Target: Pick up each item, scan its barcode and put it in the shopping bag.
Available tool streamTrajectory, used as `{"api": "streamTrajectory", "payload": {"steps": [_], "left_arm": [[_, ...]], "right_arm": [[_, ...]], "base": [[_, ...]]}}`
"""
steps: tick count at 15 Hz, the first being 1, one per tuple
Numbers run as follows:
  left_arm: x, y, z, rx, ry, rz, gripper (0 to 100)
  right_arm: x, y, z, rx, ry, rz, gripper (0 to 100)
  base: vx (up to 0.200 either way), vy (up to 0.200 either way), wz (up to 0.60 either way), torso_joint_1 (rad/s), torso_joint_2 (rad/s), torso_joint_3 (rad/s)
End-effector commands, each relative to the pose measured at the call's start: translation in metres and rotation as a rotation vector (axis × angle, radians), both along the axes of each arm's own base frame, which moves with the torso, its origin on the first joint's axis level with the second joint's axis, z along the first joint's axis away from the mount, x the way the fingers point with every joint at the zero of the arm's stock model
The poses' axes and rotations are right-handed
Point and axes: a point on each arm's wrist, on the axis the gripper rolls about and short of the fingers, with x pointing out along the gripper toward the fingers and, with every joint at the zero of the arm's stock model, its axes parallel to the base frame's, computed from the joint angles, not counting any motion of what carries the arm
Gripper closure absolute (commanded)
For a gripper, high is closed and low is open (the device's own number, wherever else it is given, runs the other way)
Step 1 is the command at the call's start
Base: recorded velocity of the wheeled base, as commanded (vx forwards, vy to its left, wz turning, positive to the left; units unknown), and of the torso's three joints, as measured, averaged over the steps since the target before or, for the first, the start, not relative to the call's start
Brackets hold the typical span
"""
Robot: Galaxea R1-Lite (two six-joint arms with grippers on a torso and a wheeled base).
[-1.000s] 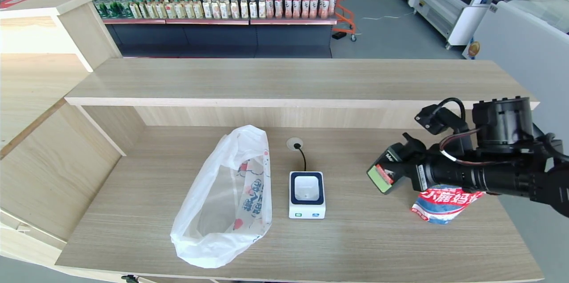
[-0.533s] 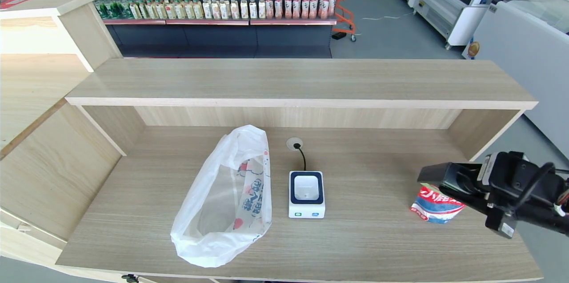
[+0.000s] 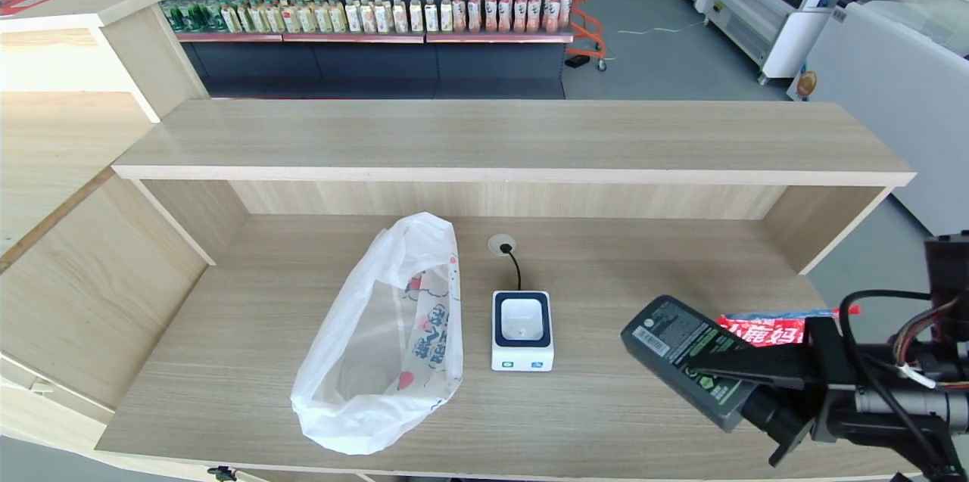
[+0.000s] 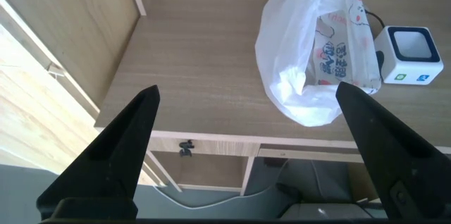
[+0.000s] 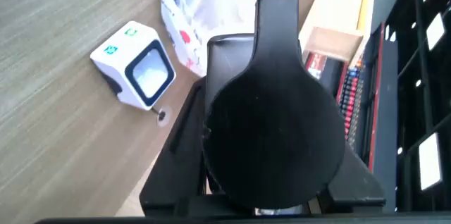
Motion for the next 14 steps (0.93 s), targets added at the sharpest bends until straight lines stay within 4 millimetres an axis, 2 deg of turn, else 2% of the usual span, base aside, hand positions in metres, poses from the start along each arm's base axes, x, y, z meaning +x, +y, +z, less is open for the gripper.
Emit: {"api": "streamTrajectory", "payload": {"steps": [1,4,6,9,11,14], "left_arm": [[0.0,0.0,0.0,0.0,0.0,0.001,0],[0.0,0.0,0.0,0.0,0.0,0.001,0],[0.0,0.0,0.0,0.0,0.0,0.001,0],[0.0,0.0,0.0,0.0,0.0,0.001,0],[0.0,0.0,0.0,0.0,0.0,0.001,0],[0.0,0.0,0.0,0.0,0.0,0.001,0]], "right_arm": [[0.005,0.033,-0.036,-0.054,0.073,0.237,100],[0.0,0.049,-0.038,-0.063,0.025,0.332,100],[-0.003,0.051,-0.034,-0.065,-0.023,0.358,100],[-0.007,0.055,-0.039,-0.077,-0.026,0.395,100],[0.008,0.063,-0.043,-0.066,-0.065,0.392,100],[0.031,0.076,-0.037,-0.021,-0.197,0.39,100]], "base": [[0.0,0.0,0.0,0.0,0.0,0.0],[0.0,0.0,0.0,0.0,0.0,0.0],[0.0,0.0,0.0,0.0,0.0,0.0],[0.0,0.0,0.0,0.0,0.0,0.0],[0.0,0.0,0.0,0.0,0.0,0.0],[0.0,0.0,0.0,0.0,0.0,0.0]]}}
